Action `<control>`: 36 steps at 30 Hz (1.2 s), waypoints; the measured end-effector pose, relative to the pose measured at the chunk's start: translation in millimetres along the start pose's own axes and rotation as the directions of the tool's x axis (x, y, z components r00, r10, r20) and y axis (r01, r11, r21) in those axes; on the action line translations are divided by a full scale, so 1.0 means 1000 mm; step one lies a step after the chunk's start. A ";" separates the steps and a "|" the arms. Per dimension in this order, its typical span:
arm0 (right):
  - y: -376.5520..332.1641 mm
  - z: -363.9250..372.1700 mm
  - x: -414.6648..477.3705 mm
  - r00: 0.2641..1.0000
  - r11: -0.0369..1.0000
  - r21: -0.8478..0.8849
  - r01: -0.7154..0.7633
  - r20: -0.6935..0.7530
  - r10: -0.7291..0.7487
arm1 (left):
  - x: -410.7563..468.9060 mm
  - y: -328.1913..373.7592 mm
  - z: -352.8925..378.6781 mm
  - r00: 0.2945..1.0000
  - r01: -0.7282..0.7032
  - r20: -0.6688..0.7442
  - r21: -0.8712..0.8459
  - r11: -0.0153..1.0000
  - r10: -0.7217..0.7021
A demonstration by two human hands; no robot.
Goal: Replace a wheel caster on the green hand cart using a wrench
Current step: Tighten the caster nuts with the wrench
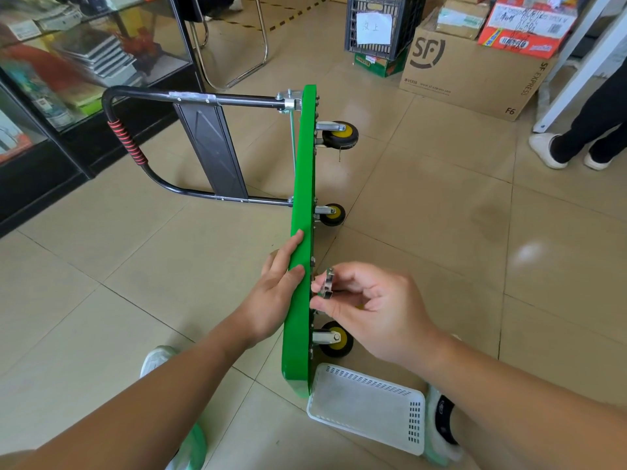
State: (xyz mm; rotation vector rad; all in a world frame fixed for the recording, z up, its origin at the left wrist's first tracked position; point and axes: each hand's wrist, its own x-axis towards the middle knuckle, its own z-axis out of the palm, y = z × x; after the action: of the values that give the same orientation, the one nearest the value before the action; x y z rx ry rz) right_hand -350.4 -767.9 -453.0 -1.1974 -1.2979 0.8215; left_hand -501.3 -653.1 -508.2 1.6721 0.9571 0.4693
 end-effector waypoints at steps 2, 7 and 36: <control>0.002 0.000 0.000 1.000 0.999 -0.037 0.025 0.002 -0.025 | 0.000 0.000 0.000 1.000 0.006 0.006 0.000 1.000 -0.006; 0.007 0.001 -0.005 0.977 0.955 -0.213 0.208 0.082 -0.195 | -0.002 0.000 -0.001 1.000 -0.009 0.009 -0.007 1.000 0.009; 0.000 -0.035 0.079 0.920 0.906 0.261 -0.334 -0.121 0.374 | -0.004 0.004 -0.002 0.997 0.037 0.072 -0.040 0.999 -0.034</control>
State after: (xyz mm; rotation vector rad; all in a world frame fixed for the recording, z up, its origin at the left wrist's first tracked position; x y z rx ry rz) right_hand -304.9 -699.3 -427.3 -1.2978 -0.8257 1.0799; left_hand -504.2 -655.0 -503.3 1.6216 0.9175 0.4009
